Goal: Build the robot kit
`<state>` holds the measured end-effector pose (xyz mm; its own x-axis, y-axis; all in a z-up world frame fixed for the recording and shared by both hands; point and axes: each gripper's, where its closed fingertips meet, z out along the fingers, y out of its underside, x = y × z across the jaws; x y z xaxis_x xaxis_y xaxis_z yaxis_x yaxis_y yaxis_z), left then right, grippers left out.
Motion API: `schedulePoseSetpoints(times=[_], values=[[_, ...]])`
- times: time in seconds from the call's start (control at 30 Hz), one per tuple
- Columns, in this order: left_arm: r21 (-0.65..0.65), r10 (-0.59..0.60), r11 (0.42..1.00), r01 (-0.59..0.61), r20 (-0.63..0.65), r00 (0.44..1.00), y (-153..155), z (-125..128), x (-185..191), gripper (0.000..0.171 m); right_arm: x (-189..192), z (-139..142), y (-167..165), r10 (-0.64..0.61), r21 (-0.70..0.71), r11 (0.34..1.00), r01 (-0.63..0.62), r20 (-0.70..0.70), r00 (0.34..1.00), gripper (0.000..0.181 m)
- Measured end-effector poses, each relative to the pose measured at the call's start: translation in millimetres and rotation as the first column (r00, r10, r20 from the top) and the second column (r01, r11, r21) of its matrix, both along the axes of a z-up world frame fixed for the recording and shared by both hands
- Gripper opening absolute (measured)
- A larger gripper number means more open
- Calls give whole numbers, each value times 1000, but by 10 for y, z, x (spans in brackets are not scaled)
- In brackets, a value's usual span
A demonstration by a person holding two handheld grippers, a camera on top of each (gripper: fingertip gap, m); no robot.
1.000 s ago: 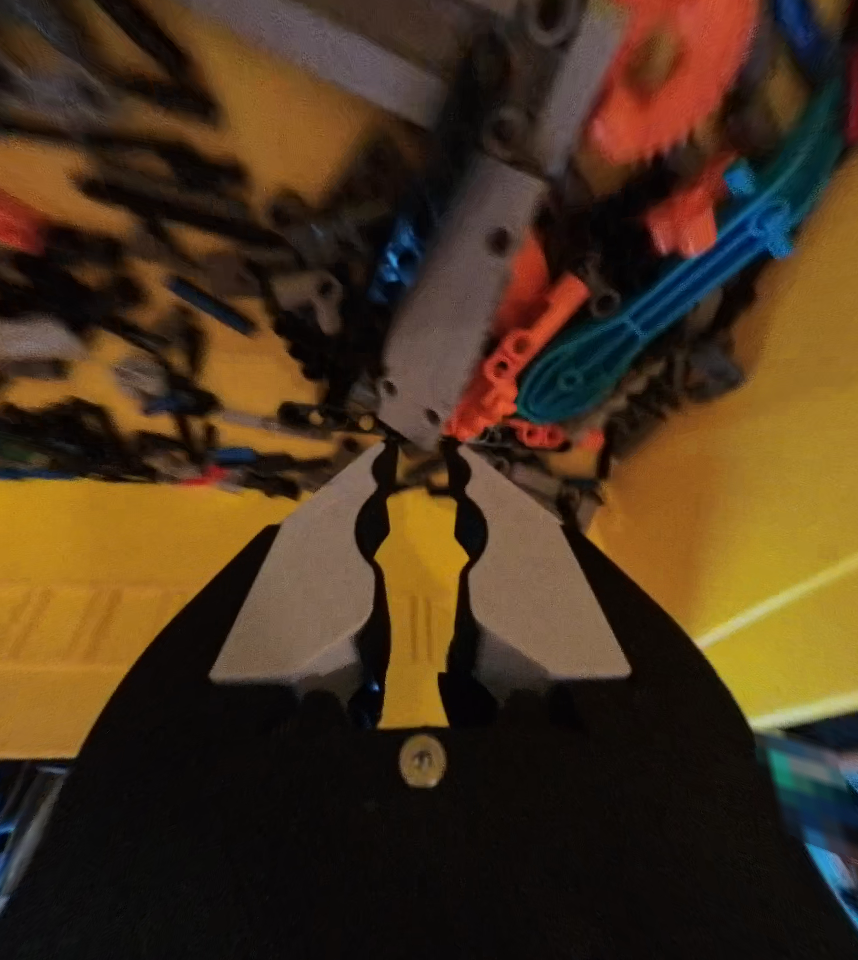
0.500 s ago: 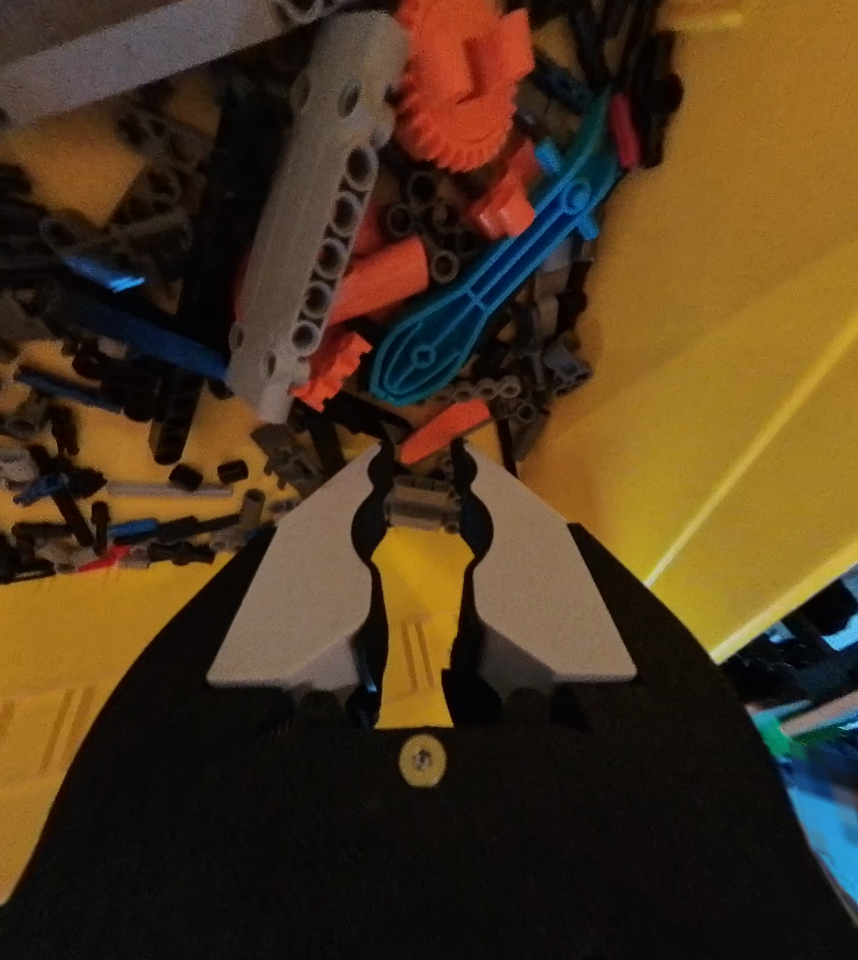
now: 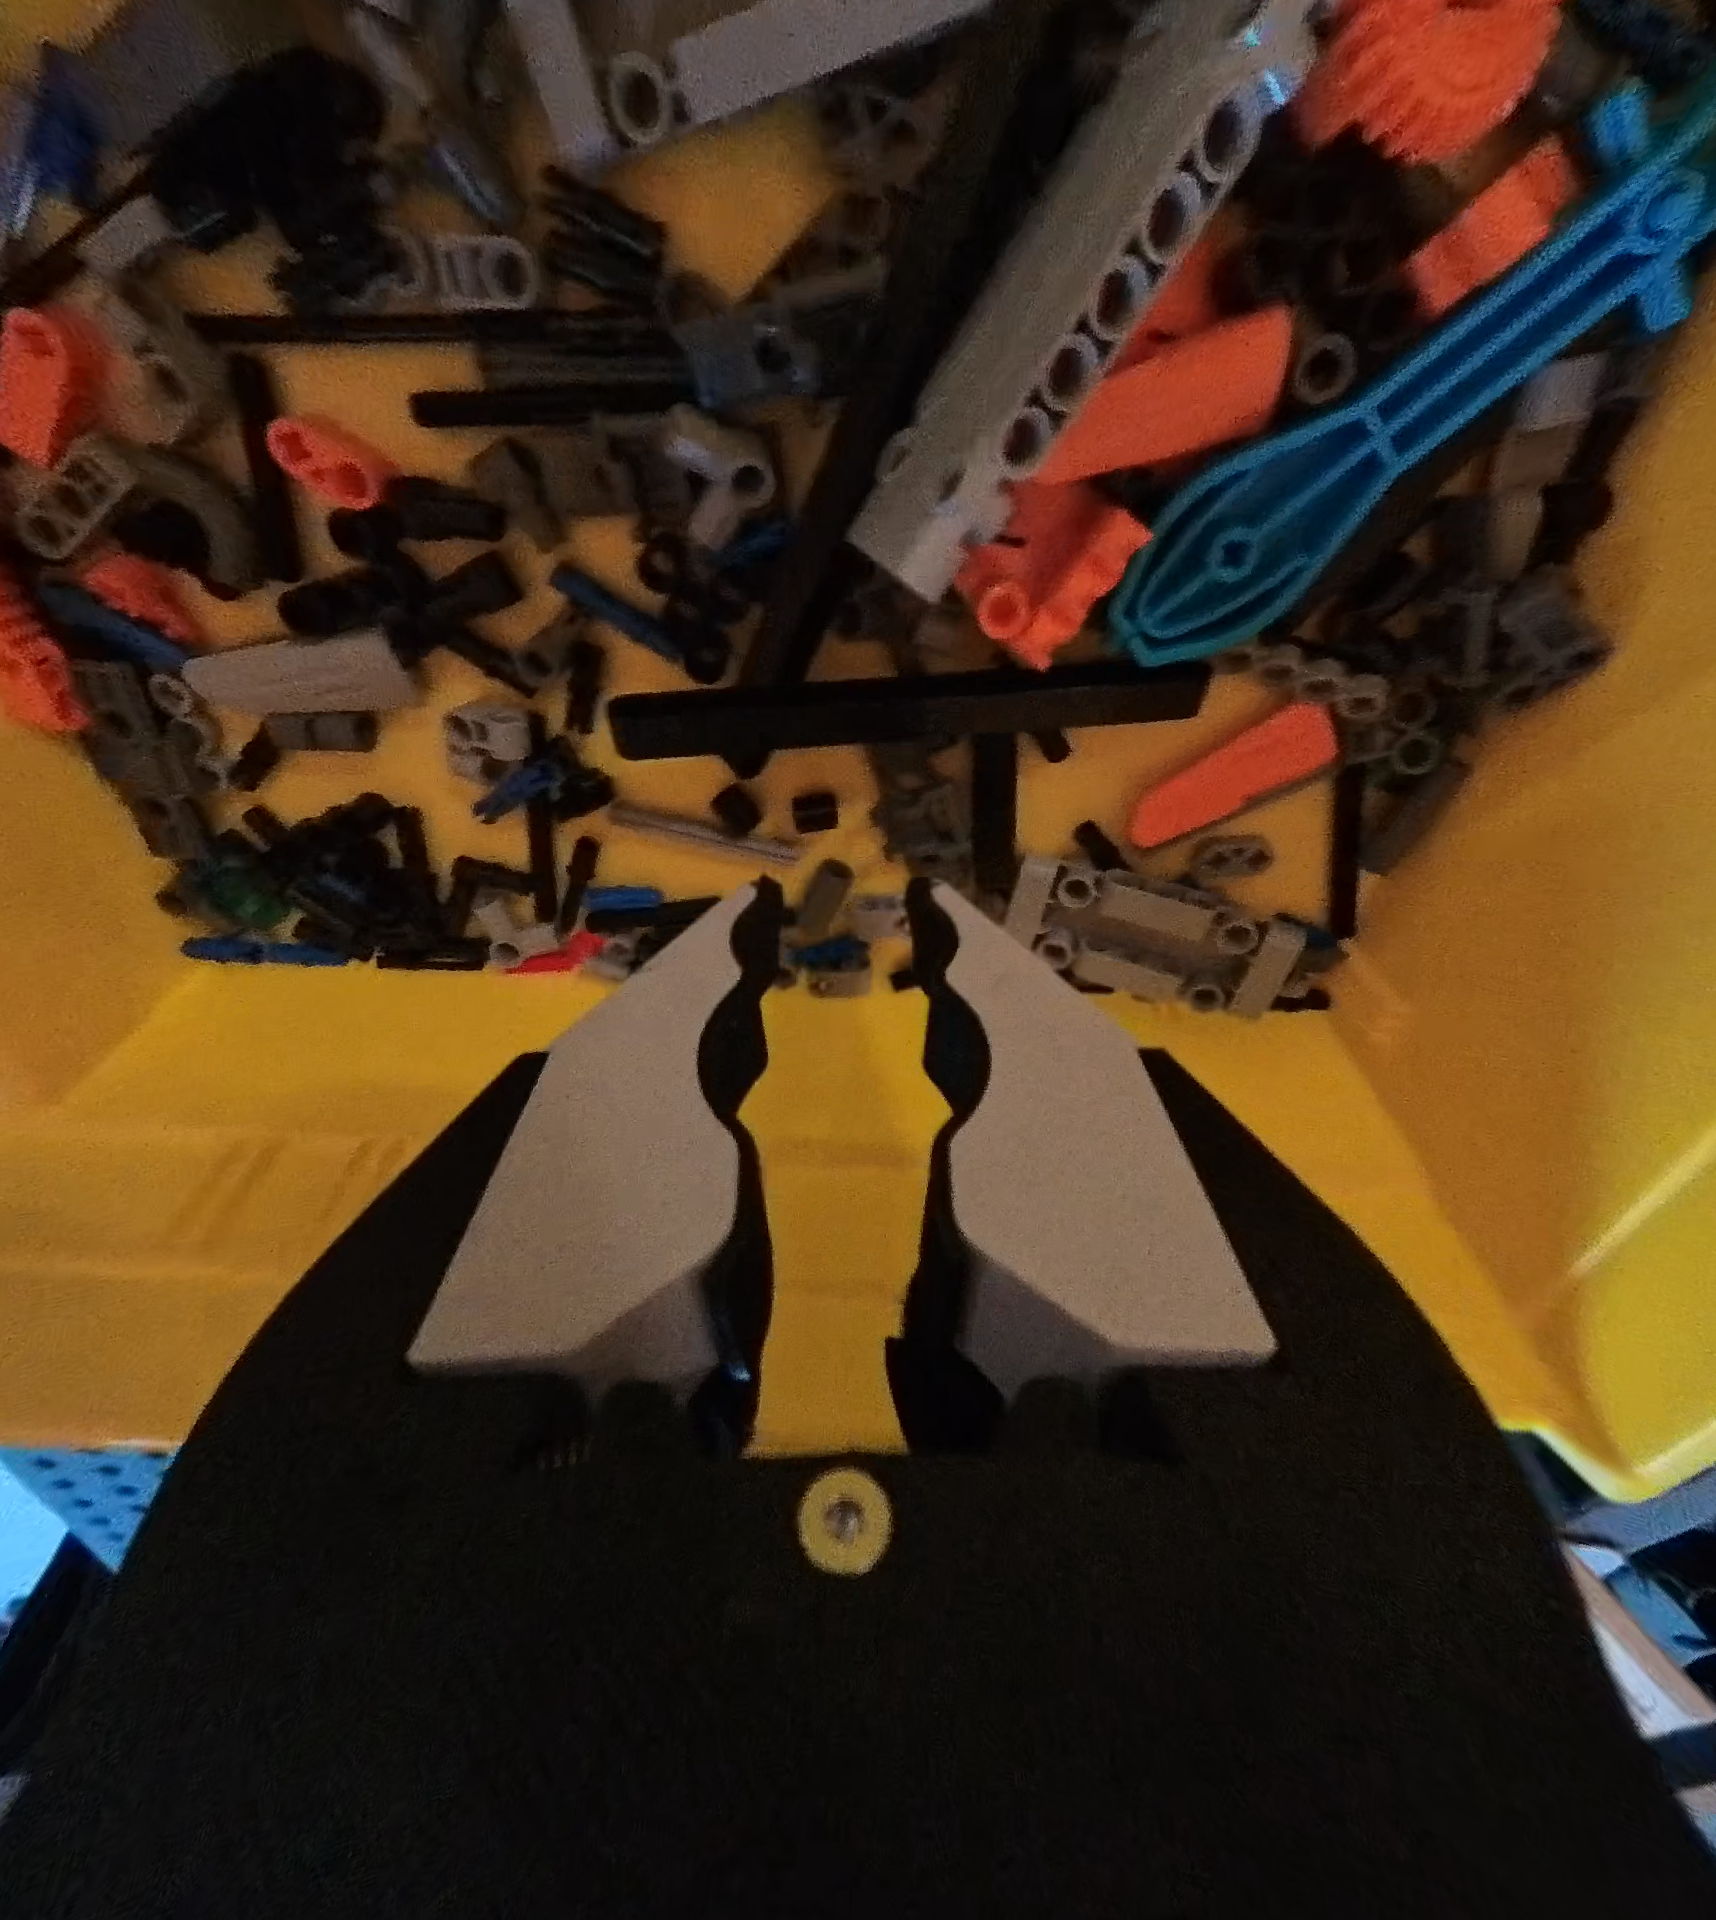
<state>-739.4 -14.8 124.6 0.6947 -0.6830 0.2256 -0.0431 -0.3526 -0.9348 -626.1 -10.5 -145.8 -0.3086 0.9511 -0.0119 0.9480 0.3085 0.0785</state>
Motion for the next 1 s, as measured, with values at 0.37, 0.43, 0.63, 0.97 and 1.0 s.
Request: schedulePoseSetpoints(times=[0.37, 0.43, 0.63, 0.97, 1.0], values=[[0, -8, 1000, 8, -27, 1000, -21, -25, 40, 78, -259, -109, 92, 12, 13, 1000, -11, -106, 994, 6], [-4, -9, 1000, 9, -26, 1000, -14, -32, 37, 78, -322, -104, 75, 29, 1, 1000, -29, -132, 991, 5], [-14, -11, 1000, 11, -29, 1000, -9, -51, 34, 79, -425, -63, 31, 80, -16, 996, -83, -157, 984, 4], [-17, -21, 1000, 20, -51, 999, -24, -77, 72, 79, -629, -5, -35, 51, -70, 995, -66, -192, 980, 0], [-18, -21, 1000, 20, -53, 998, -25, -80, 74, 79, -594, -15, -42, 69, -68, 994, -81, -166, 984, 0]])
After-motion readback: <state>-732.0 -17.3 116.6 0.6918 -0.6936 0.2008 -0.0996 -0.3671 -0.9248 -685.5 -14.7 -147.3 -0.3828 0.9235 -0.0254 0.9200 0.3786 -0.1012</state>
